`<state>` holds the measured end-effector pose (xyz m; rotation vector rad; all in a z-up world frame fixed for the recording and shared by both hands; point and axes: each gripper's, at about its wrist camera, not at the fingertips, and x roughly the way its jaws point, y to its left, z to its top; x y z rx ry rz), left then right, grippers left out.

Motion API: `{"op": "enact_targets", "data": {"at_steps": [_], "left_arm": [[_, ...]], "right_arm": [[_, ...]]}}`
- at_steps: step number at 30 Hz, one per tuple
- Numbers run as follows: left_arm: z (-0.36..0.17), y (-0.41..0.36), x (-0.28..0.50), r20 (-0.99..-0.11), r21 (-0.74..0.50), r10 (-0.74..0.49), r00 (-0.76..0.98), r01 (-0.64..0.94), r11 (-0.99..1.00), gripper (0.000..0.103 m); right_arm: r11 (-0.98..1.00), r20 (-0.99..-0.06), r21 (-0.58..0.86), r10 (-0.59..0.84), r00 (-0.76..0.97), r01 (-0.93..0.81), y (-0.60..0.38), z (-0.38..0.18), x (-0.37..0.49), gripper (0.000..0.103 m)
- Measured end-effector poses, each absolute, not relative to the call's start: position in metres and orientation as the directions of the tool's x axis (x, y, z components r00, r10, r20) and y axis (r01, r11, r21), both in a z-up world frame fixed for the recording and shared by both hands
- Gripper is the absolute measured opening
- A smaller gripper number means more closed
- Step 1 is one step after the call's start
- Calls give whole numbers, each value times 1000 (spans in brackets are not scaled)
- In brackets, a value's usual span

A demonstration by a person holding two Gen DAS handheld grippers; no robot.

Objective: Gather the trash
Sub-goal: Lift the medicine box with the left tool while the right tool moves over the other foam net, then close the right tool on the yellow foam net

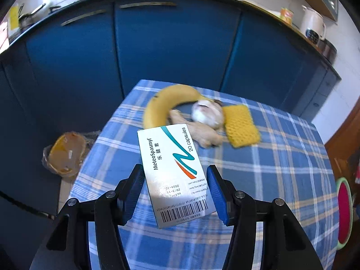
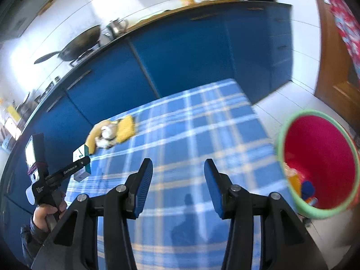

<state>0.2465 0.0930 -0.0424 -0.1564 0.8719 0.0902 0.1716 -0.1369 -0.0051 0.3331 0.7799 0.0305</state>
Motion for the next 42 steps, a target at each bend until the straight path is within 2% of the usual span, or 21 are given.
{"op": "enact_targets", "data": {"at_steps": [12,23,33,36,40,42], "left_arm": [[-59,112,255,-756,-156,5,655,-188,970,58],[-76,130,260,-777,-180,16,629,-246,953,58],[-82,130,261,-787,-186,4,617,-244,952,58],[-81,131,261,-785,-190,2,619,-244,951,58],[-81,131,261,-786,-190,1,618,-243,951,58],[-82,131,261,-787,-189,1,617,-243,951,58]], "right_arm": [[963,-700,265,224,678,-45,-50,-31,264,50],[961,-754,271,248,608,-54,-6,-80,344,50],[968,-771,247,218,599,-35,15,-101,379,50],[974,-780,225,196,595,-25,18,-105,382,41],[981,-786,194,169,594,-22,20,-109,380,17],[979,-788,204,178,590,-22,18,-109,378,11]]}}
